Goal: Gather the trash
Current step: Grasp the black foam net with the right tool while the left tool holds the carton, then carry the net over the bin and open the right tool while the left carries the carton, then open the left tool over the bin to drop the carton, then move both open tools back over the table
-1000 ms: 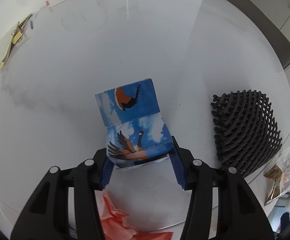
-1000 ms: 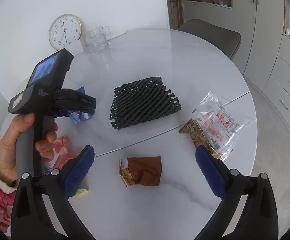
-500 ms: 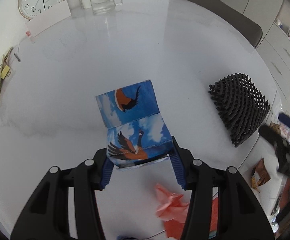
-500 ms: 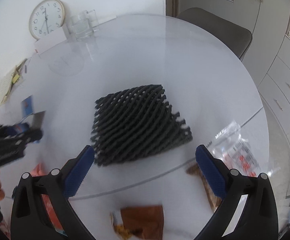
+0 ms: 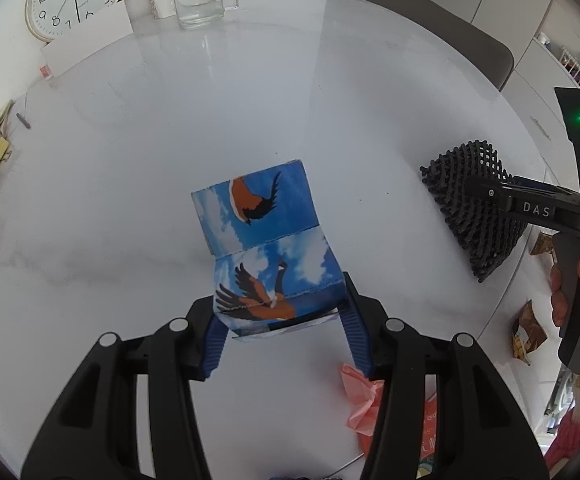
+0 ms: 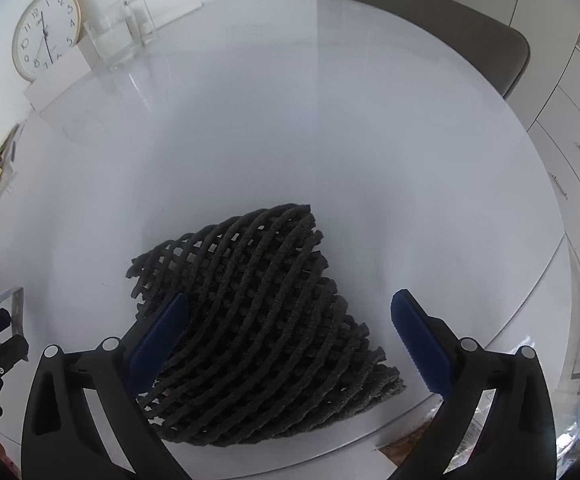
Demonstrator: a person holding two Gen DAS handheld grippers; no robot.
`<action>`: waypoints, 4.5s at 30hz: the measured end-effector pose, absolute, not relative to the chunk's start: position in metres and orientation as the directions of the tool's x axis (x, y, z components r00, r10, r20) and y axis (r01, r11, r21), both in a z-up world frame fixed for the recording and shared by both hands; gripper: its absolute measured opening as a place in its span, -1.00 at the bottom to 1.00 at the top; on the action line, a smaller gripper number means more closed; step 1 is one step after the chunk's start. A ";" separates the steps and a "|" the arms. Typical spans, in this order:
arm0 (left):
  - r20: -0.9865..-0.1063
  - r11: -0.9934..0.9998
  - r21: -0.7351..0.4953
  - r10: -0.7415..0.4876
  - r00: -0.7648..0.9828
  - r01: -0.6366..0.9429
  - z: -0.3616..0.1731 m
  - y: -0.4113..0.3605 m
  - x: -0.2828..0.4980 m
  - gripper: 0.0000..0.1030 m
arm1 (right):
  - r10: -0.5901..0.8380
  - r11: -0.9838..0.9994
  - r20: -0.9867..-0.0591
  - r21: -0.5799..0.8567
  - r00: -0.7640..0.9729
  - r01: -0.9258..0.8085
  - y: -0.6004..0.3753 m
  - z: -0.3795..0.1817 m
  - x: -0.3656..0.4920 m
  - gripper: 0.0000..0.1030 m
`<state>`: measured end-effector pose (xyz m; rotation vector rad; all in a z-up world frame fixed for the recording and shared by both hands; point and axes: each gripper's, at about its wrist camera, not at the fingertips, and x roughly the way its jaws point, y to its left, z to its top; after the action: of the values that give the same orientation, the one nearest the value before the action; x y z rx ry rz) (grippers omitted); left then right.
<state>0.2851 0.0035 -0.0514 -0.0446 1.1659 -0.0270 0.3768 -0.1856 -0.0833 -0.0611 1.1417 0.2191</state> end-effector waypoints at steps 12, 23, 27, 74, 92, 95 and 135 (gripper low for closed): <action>-0.920 0.994 -0.106 -0.087 0.382 -0.029 -0.052 0.026 0.293 -0.04 | 0.220 0.960 -0.856 0.105 0.467 -0.260 -0.176 -0.046 0.354 -0.62; -0.887 0.983 -0.150 -0.181 0.425 0.105 -0.018 0.002 0.264 -0.04 | 0.222 0.963 -0.754 0.071 0.618 -0.261 -0.208 0.027 0.241 -0.64; -0.869 0.974 -0.101 -0.186 0.459 0.204 -0.002 -0.032 0.239 -0.04 | 0.180 0.973 -0.746 0.038 0.641 -0.229 -0.240 0.037 0.179 -0.64; -0.911 0.751 0.002 -0.271 0.311 0.660 -0.082 -0.227 -0.049 -0.04 | 0.015 0.999 -0.865 0.028 0.501 0.018 -0.367 -0.153 -0.037 0.70; -0.941 0.735 -0.010 -0.235 0.242 0.678 -0.130 -0.263 -0.048 0.50 | -0.121 0.991 -0.828 -0.070 0.547 0.113 -0.416 -0.120 -0.045 0.76; -0.936 0.732 -0.005 -0.244 0.255 0.681 -0.123 -0.262 -0.049 0.65 | -0.119 0.991 -0.831 -0.069 0.543 0.111 -0.415 -0.121 -0.042 0.76; -0.882 0.912 0.096 -0.108 0.459 0.399 -0.066 -0.001 0.111 0.86 | 0.175 0.971 -0.745 0.023 0.644 -0.238 -0.194 -0.044 0.085 0.92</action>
<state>0.1110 -0.0011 -0.0664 0.3090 1.0522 -0.3187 0.0854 -0.1939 -0.0441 -0.0795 0.8391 0.2355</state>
